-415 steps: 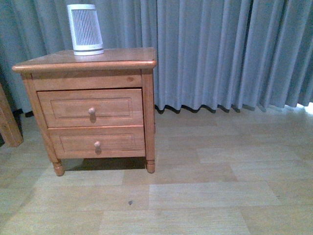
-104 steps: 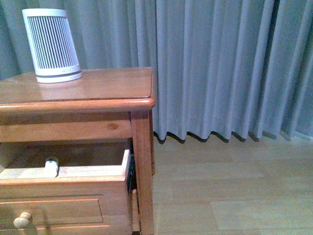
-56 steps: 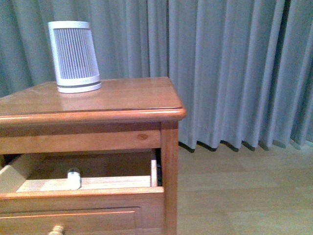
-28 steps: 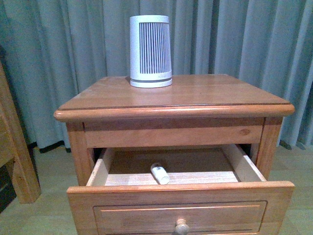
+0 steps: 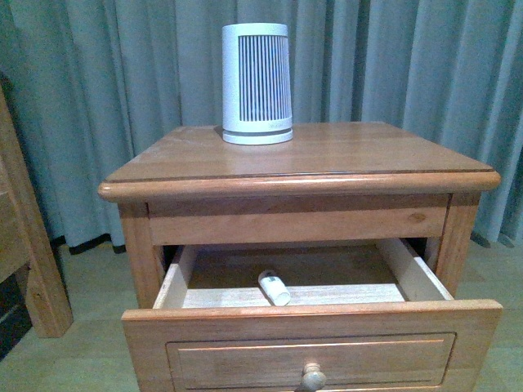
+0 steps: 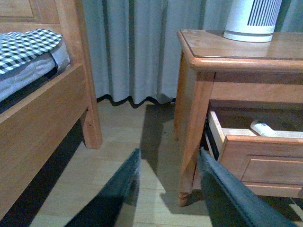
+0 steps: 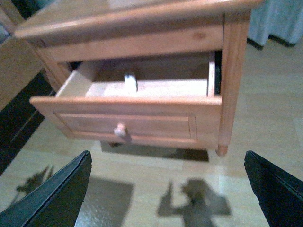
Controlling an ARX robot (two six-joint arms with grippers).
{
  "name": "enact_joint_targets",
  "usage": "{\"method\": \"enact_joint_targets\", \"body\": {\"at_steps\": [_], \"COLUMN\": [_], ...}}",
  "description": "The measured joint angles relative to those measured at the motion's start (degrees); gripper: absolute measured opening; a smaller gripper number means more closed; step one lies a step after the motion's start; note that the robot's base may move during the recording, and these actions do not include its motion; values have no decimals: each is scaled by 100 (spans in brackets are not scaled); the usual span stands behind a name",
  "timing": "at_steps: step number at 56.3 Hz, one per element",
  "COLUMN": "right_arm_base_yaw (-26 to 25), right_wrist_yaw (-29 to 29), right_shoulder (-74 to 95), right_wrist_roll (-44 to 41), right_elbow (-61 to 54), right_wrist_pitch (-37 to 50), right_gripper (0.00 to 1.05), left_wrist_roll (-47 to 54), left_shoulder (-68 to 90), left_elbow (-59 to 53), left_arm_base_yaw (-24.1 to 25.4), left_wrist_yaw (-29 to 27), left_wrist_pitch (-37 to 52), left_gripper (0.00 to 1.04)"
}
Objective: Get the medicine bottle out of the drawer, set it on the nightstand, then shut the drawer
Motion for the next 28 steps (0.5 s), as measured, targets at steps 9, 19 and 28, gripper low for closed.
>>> {"method": "enact_joint_targets", "body": {"at_steps": [9,19,28], "right_arm_base_yaw": [925,1346,1563], "right_wrist_yaw": [826,1449,1812], "right_shoulder": [2011,3993,5499], "right_wrist_roll": [-452,-614,-610], "right_elbow": [1255,2361,3270], "right_wrist_pitch": [531,664,518], "right_gripper": [98,98,98], "left_wrist_roll": [0,7,7], "left_shoulder": [0,0,0], "left_elbow": [0,0,0], "left_arm_base_yaw": [0,0,0], "left_wrist_yaw": [0,0,0], "left_wrist_pitch": [0,0,0], "left_gripper": [74,99,98]}}
